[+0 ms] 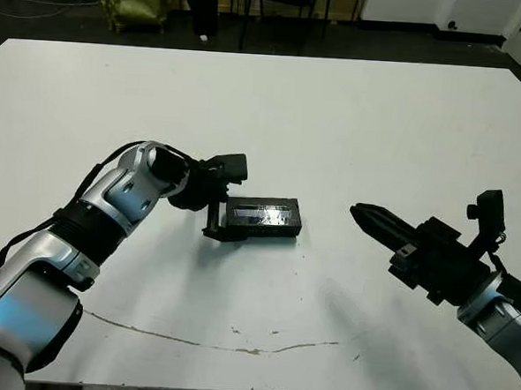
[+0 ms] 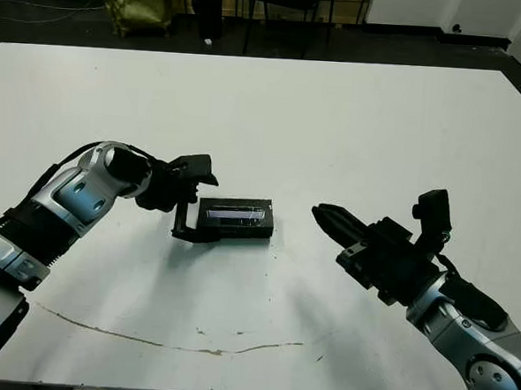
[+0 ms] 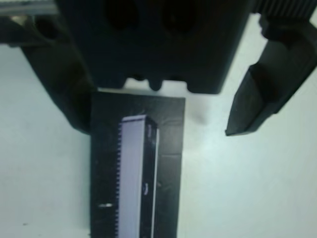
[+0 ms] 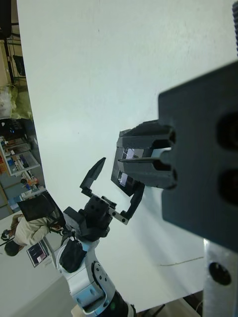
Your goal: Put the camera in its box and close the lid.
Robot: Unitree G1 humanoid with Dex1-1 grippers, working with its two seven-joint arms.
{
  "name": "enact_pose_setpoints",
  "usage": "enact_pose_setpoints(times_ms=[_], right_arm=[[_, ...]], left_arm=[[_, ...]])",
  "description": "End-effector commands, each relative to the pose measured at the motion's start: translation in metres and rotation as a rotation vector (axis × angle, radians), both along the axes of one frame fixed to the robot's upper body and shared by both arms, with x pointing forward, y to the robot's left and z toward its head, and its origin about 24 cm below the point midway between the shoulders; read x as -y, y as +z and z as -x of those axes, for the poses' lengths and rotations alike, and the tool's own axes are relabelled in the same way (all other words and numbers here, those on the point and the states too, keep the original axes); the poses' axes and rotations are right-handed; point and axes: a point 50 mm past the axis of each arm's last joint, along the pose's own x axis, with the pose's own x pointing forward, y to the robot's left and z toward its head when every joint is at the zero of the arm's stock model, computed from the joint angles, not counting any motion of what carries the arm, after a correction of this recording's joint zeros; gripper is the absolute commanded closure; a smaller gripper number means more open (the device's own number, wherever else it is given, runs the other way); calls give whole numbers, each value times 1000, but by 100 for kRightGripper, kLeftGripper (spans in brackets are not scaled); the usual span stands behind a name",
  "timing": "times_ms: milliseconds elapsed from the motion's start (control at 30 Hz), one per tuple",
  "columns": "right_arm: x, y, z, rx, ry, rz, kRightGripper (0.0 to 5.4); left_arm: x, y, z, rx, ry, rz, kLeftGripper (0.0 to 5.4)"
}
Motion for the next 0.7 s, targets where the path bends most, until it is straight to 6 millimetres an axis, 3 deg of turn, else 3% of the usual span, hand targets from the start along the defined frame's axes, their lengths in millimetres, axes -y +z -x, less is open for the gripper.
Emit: enact_pose_setpoints(times_ms=[33,433,700], right_arm=[[1,-2,1,-19,-8,32,540],[1,-2,2,-27,-11,22,540],[1,0,2,-20,-4,25,540]], left_arm=[[-18,-33,11,-88,25,-114,1],[-24,-32,14,-132,1,-100,1],[-39,-35,22,-201,-12,-135,1]])
